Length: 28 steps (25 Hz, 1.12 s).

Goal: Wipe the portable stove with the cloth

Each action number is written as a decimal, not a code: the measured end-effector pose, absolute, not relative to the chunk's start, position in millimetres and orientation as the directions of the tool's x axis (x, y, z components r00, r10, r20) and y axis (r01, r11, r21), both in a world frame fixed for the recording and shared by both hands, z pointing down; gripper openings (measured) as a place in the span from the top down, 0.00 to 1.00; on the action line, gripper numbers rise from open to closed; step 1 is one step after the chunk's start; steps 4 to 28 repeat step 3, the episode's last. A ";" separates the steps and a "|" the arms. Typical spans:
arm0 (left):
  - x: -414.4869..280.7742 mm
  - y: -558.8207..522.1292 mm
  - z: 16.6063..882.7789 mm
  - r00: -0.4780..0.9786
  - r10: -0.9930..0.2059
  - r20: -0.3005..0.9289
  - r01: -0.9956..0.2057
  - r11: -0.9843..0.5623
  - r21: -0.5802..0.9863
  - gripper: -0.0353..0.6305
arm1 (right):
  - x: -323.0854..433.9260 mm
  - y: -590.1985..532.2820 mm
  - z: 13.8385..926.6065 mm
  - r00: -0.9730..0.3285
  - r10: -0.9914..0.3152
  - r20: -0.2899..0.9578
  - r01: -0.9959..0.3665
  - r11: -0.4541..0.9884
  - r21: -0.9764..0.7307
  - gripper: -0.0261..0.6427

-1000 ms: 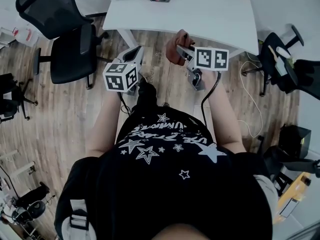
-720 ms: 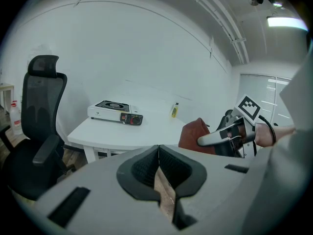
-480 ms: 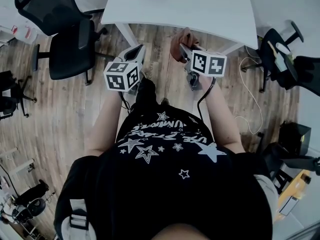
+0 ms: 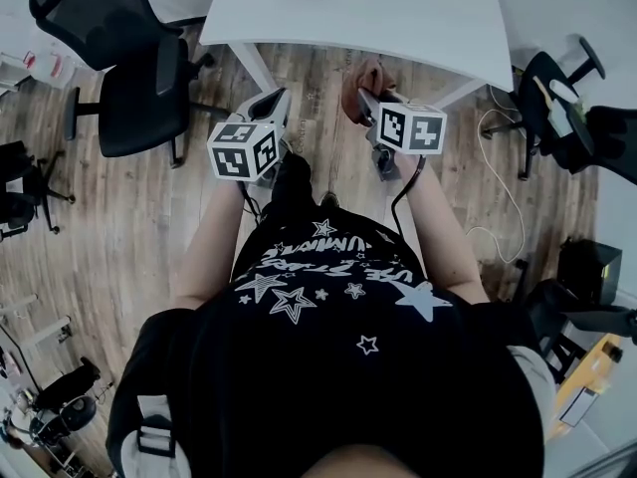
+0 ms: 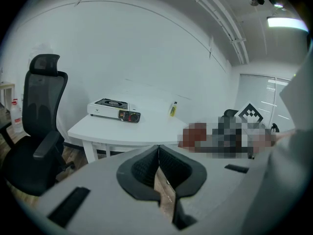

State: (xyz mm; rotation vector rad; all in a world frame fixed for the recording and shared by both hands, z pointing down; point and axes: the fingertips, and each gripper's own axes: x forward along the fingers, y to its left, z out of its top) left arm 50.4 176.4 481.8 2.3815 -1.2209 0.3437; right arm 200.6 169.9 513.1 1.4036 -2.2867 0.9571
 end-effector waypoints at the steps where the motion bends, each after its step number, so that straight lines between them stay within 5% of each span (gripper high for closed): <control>1: 51.0 177.1 482.0 0.580 -0.705 0.408 -0.814 -0.514 0.269 0.93 | 200.8 170.7 513.4 -0.483 -0.678 0.555 -0.871 0.304 -0.386 0.88; 28: 52.4 178.7 482.5 0.581 -0.704 0.408 -0.814 -0.514 0.271 0.93 | 201.5 172.8 514.2 -0.482 -0.677 0.556 -0.871 0.304 -0.385 0.88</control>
